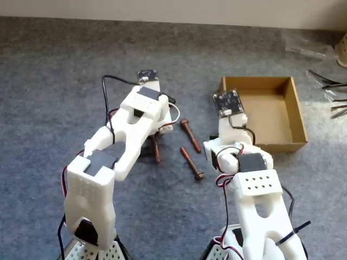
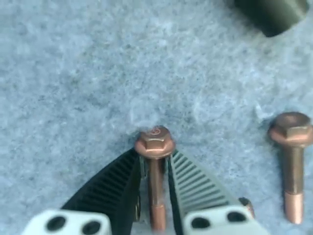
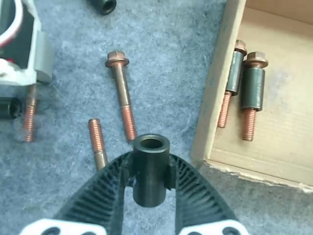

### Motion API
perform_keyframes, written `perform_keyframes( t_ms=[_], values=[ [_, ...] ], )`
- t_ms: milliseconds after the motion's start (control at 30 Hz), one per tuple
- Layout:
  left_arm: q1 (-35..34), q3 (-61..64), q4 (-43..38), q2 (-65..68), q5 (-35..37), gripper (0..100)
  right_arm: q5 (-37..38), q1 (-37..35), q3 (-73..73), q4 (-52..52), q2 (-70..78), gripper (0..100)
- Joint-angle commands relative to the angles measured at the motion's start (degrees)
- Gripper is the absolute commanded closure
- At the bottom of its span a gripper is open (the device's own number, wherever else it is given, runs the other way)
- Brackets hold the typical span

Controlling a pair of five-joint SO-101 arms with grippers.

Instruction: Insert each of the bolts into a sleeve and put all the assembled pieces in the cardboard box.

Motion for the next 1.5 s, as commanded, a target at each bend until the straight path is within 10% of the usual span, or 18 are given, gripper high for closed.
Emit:
perform_keyframes(
  t_ms=[0,400,1233,1467],
  values=[
    [0.2,-2.1,0.2,-0.7,-2.1,100,0.6,0.7,-0.2,-1.3,-1.5,99.5],
    [-2.4,-1.6,-0.2,-6.6,-34.5,100,0.5,-1.5,0.7,-1.5,-1.4,99.5],
    [-2.7,-0.2,-0.4,-29.0,-41.4,100,0.2,-6.1,11.0,-24.6,-1.5,99.5],
    [-2.7,15.7,-11.7,-43.6,-41.6,100,0.5,-8.0,10.8,-24.6,-1.5,99.5]
  ],
)
